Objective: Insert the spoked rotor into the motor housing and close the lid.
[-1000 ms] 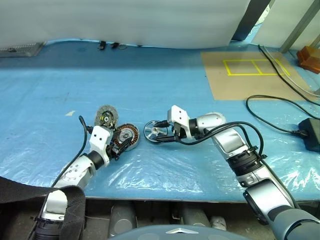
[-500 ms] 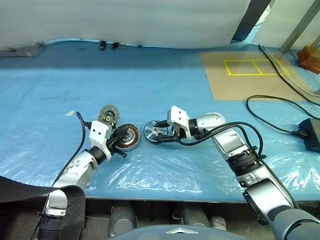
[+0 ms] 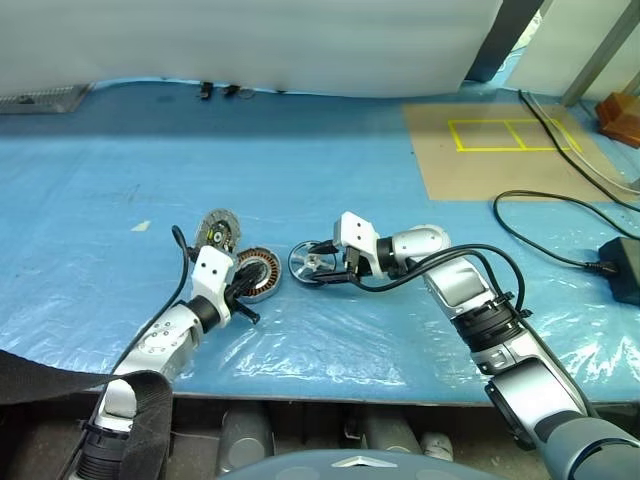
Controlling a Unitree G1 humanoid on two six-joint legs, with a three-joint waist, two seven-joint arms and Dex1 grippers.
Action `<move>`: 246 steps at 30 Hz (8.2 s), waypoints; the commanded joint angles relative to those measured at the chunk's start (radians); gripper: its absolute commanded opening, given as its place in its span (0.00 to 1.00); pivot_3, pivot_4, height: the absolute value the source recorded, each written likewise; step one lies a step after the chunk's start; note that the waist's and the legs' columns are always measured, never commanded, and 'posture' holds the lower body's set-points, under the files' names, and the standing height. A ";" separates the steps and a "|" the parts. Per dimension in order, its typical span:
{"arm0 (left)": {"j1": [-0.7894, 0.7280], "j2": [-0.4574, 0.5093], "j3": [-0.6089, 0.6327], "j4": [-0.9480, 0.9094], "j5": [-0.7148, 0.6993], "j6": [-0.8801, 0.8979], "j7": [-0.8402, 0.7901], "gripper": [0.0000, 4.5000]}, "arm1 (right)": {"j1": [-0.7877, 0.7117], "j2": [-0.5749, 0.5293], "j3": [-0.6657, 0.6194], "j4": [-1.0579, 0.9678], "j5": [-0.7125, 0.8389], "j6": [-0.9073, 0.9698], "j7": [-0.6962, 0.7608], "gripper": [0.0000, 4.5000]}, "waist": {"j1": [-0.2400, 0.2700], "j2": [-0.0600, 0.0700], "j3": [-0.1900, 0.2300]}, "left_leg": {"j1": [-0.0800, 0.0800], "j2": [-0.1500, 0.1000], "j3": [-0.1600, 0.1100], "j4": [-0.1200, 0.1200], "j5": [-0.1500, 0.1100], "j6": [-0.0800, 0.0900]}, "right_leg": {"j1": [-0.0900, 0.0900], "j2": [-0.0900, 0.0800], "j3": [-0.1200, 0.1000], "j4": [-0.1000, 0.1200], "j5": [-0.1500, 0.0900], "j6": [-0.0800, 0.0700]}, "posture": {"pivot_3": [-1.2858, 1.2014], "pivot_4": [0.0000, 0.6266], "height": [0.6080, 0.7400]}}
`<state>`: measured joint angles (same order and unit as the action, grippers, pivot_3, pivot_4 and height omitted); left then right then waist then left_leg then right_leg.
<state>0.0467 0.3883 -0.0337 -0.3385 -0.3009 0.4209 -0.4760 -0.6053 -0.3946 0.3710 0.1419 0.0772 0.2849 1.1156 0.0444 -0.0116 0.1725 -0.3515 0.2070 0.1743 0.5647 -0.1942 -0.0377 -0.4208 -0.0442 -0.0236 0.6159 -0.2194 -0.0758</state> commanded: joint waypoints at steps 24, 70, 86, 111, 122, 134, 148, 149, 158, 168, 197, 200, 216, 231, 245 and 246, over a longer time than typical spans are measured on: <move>0.100 0.035 0.152 -0.044 -0.085 -0.130 -0.110 0.00 | -0.035 0.040 -0.012 0.024 0.016 -0.012 0.005 0.55 | -0.001 0.000 0.000 | 0.000 0.000 0.000 0.000 0.000 0.000 | 0.000 0.001 0.000 -0.001 0.000 0.000 | 0.52 0.24 1.00; 0.234 0.019 0.176 -0.092 -0.063 -0.301 -0.137 0.00 | -0.125 0.047 -0.032 0.066 0.029 0.140 -0.041 0.55 | -0.002 0.000 0.000 | 0.000 0.000 0.000 -0.002 0.000 0.000 | 0.000 0.001 0.000 -0.003 0.000 0.000 | 0.52 0.24 1.00; 0.304 -0.062 0.133 -0.053 0.019 -0.409 -0.065 0.00 | -0.250 -0.039 0.085 0.188 -0.113 0.110 0.090 0.55 | -0.002 0.000 0.000 | 0.000 0.001 0.000 -0.002 0.000 0.000 | -0.001 0.001 0.000 -0.003 0.000 0.000 | 0.52 0.24 1.00; 0.301 -0.089 0.097 -0.030 0.051 -0.420 -0.032 0.00 | -0.307 0.042 0.095 0.187 -0.097 0.400 0.122 0.55 | -0.001 0.000 0.000 | 0.000 0.001 0.000 -0.001 0.000 0.000 | -0.001 0.001 0.000 -0.001 0.000 0.000 | 0.52 0.24 1.00; 0.301 -0.093 0.085 -0.031 0.053 -0.416 -0.021 0.00 | -0.321 0.047 0.135 0.247 -0.154 0.322 0.057 0.55 | -0.001 0.000 0.000 | 0.001 0.001 0.000 -0.001 0.000 0.000 | 0.000 0.000 0.000 0.000 0.000 0.000 | 0.52 0.24 1.00; 0.313 -0.087 0.096 -0.041 0.054 -0.423 -0.004 0.00 | -0.334 0.052 0.135 0.254 -0.145 0.290 0.074 0.27 | -0.003 0.000 0.000 | 0.002 0.002 0.000 0.001 0.000 0.000 | 0.000 0.000 0.000 0.003 0.000 -0.001 | 0.52 0.24 1.00; 0.390 -0.059 0.151 -0.092 0.007 -0.426 -0.022 0.00 | -0.396 0.113 0.051 0.144 -0.004 0.332 0.147 0.27 | -0.002 0.000 0.000 | 0.000 0.003 0.000 0.001 0.000 0.000 | -0.002 0.001 0.000 0.003 0.000 -0.001 | 0.52 0.24 1.00; 0.398 -0.057 0.154 -0.092 0.005 -0.426 -0.025 0.00 | -0.402 0.122 0.058 0.147 -0.004 0.335 0.147 0.27 | -0.001 0.000 0.000 | 0.000 0.003 0.000 0.001 0.000 0.000 | -0.002 0.001 0.000 0.002 0.000 -0.001 | 0.52 0.24 1.00; 0.410 -0.053 0.154 -0.093 0.004 -0.424 -0.025 0.00 | -0.447 0.221 0.107 0.263 -0.054 0.275 0.100 0.27 | -0.001 0.000 0.000 | 0.000 0.003 0.000 0.001 0.000 0.000 | -0.002 0.001 0.000 0.003 0.000 -0.001 | 0.52 0.24 1.00; 0.414 -0.050 0.154 -0.081 0.014 -0.427 -0.026 0.00 | -0.446 0.268 0.119 0.285 -0.071 0.257 0.094 0.27 | -0.002 0.000 0.000 | 0.000 0.003 0.000 0.000 0.000 0.000 | -0.002 0.001 0.000 0.002 0.000 -0.001 | 0.52 0.24 1.00; 0.381 -0.043 0.144 -0.067 0.026 -0.409 -0.020 0.00 | -0.384 0.281 0.191 0.265 -0.118 0.272 0.061 0.27 | -0.003 0.000 0.000 | 0.001 0.003 0.000 0.001 0.000 0.000 | -0.001 0.001 0.000 0.003 0.000 -0.001 | 0.52 0.24 1.00; 0.377 -0.045 0.140 -0.065 0.031 -0.409 -0.017 0.00 | -0.375 0.283 0.196 0.261 -0.124 0.274 0.056 0.27 | -0.004 0.000 0.000 | 0.001 0.003 0.000 0.001 0.000 0.000 | -0.001 0.001 0.001 0.003 0.000 -0.001 | 0.52 0.24 1.00; 0.373 -0.036 0.153 -0.069 0.030 -0.396 -0.021 0.00 | -0.389 0.293 0.115 0.259 -0.072 0.297 0.042 0.92 | -0.003 0.000 0.000 | 0.001 0.003 0.000 0.001 0.000 0.000 | -0.001 0.001 0.001 0.003 0.000 -0.001 | 0.52 0.24 1.00; 0.354 -0.019 0.156 -0.063 0.027 -0.378 -0.034 0.00 | -0.356 0.347 0.065 0.234 -0.017 0.315 -0.030 0.00 | -0.003 0.000 0.000 | 0.001 0.003 0.000 0.001 0.000 0.000 | -0.001 0.001 0.001 0.003 0.001 -0.001 | 0.52 0.24 1.00; 0.339 -0.018 0.156 -0.061 0.029 -0.374 -0.036 0.00 | -0.248 0.384 0.218 0.479 -0.192 0.011 -0.127 0.00 | -0.006 0.003 -0.001 | 0.004 0.002 0.001 0.000 0.000 0.000 | 0.000 0.000 0.001 0.003 0.000 -0.001 | 0.52 0.24 1.00; 0.338 -0.019 0.157 -0.062 0.030 -0.375 -0.034 0.00 | -0.242 0.385 0.211 0.477 -0.189 0.002 -0.124 0.00 | -0.006 0.003 -0.002 | 0.004 0.002 0.001 0.000 0.000 0.000 | 0.001 0.000 0.001 0.003 0.000 -0.001 | 0.52 0.24 1.00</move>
<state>0.3828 0.3659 0.1114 -0.3856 -0.2680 0.0524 -0.5144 -0.8855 -0.0056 0.5397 0.5689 -0.0763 0.2880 0.9824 0.0385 -0.0084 0.1709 -0.3464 0.2092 0.1749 0.5651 -0.1944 -0.0381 -0.4193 -0.0442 -0.0227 0.6189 -0.2191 -0.0769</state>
